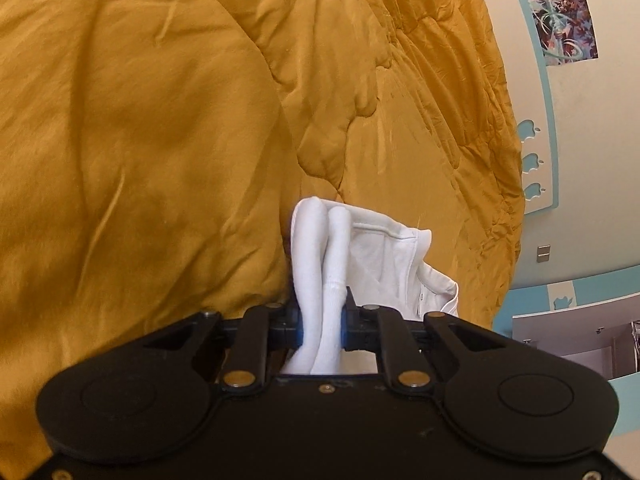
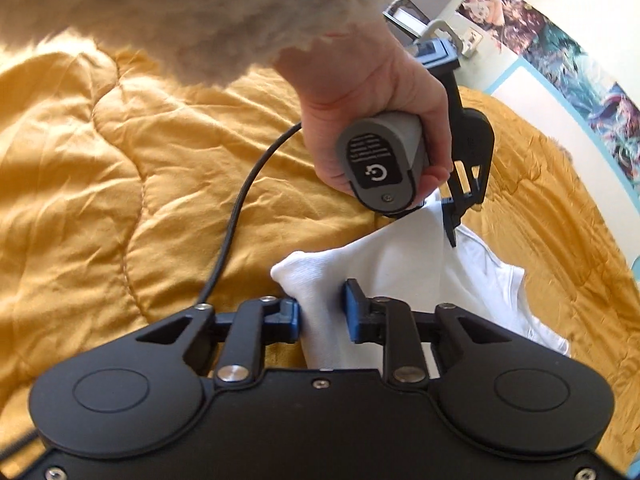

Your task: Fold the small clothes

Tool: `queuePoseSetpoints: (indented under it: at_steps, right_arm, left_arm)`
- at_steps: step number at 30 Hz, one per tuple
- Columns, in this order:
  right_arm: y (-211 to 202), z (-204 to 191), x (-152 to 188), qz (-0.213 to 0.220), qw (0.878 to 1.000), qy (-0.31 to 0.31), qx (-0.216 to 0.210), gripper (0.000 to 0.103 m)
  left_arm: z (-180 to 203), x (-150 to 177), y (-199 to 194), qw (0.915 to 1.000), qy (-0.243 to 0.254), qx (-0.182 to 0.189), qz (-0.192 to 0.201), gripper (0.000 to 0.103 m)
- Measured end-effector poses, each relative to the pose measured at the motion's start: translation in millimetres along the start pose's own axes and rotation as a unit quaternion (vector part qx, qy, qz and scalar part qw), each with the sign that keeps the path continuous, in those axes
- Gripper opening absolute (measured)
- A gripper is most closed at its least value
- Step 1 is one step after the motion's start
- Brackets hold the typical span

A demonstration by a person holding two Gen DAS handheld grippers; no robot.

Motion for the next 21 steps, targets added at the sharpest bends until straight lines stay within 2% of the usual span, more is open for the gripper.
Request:
queuePoseSetpoints:
  at_steps: [1,3,4,7,12,21]
  right_arm:
    - [-1.6,3.3,-1.1,0.001,1.000,0.007,-0.001,0.013]
    - [-7.5,12.2,-3.5,0.008,1.000,0.027,-0.003,0.009]
    - [-10.7,18.1,-4.0,0.011,0.999,0.039,-0.003,0.009]
    - [-19.7,35.9,-4.8,0.017,0.997,0.080,-0.008,0.007]
    - [-39.0,67.9,-0.6,0.035,0.990,0.135,-0.001,0.007]
    - [-75.1,134.8,33.4,0.053,0.969,0.241,0.011,0.006]
  left_arm:
    - [3.5,0.1,-1.8,1.0000,0.001,0.003,0.003,0.011]
    - [12.3,0.5,-6.6,0.9999,0.007,0.007,0.010,0.011]
    - [18.5,0.6,-9.1,0.9997,0.020,-0.003,0.014,0.011]
    - [38.5,2.0,-11.6,0.9984,0.048,-0.023,0.019,0.011]
    - [69.3,6.5,-10.4,0.9980,0.054,-0.025,0.020,0.010]
    - [130.6,29.4,12.1,0.9960,0.075,-0.045,0.019,0.010]
Point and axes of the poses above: each gripper's, at about its wrist camera, not at the fingertips, and y roughly the way its jaws point, z to its right, x to its underside, the point moved 10 cm from there along y, roughly the way its jaws point, and after that the axes turned 5 degrees about -z, right-handed, at the moved point
